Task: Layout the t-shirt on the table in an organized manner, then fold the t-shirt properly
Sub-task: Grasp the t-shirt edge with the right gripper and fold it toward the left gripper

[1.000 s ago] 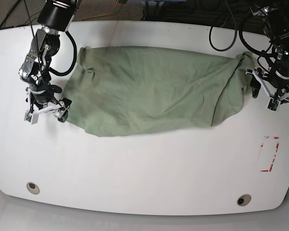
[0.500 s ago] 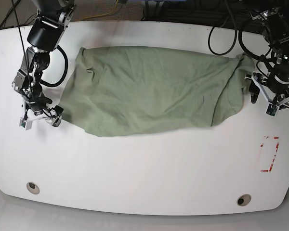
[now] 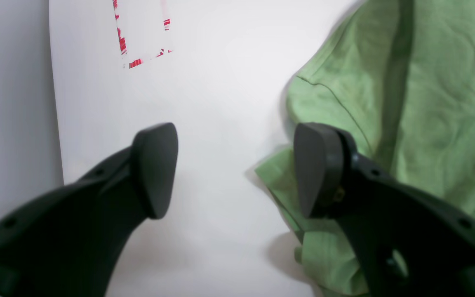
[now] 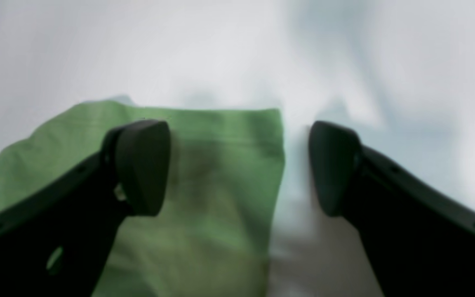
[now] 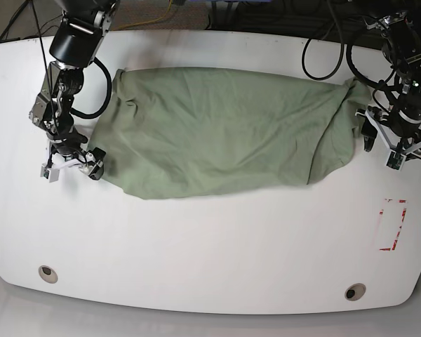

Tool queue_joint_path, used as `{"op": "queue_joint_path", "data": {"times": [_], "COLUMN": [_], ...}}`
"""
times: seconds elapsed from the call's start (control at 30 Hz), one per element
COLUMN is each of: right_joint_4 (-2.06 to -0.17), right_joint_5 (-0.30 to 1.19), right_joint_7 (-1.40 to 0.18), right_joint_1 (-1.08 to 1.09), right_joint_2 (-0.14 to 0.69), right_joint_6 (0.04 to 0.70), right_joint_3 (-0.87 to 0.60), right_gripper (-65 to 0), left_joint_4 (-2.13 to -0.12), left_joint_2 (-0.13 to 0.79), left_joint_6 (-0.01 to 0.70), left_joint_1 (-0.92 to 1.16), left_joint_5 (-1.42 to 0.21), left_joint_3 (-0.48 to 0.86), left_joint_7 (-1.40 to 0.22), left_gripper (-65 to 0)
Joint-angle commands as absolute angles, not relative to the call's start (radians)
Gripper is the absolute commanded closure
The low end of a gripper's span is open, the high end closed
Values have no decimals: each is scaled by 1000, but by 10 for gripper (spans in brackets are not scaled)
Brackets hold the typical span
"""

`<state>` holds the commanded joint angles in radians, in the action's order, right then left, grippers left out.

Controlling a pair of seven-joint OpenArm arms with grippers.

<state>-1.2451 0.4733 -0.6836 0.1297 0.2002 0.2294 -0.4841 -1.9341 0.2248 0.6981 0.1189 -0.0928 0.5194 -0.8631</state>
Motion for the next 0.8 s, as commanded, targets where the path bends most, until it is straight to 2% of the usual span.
{"op": "queue_joint_path", "data": {"times": [0.23,0.33,0.4,0.5,0.63,0.67,0.7,0.8], "right_joint_4": [-1250,-1260,-1262,-1262,-1262,-1262,-1262,-1273], "right_joint_5": [473,472,472,472,472,472,472,472], "right_joint_7": [-684,-685,-687,-687,-687,-688,-688,-690], "right_joint_1": [108,107,107,107,107,107,107,108], "right_joint_2": [183,168,165,165,165,165,165,165], "right_joint_6": [229,231,234,254,263,263,263,263], "right_joint_3": [-483,-483,-483,-483,-483,-483,-483,-481], "right_gripper": [-504,-467,-413,-283,-96,-30,-6,-3], "left_joint_4": [-1934,-1934,-1934,-1934,-1934,-1934,-1934,-1934], "left_joint_2": [225,225,225,225,225,225,225,225], "left_joint_6": [698,698,698,698,698,698,698,698], "left_joint_1": [124,124,124,124,124,124,124,124], "left_joint_5": [-93,-93,-93,-93,-93,-93,-93,-93], "left_joint_3": [519,519,519,519,519,519,519,519], "left_joint_7": [-863,-863,-863,-863,-863,-863,-863,-863], "left_gripper": [-416,-416,-415,-415,-415,-415,-415,-415]}}
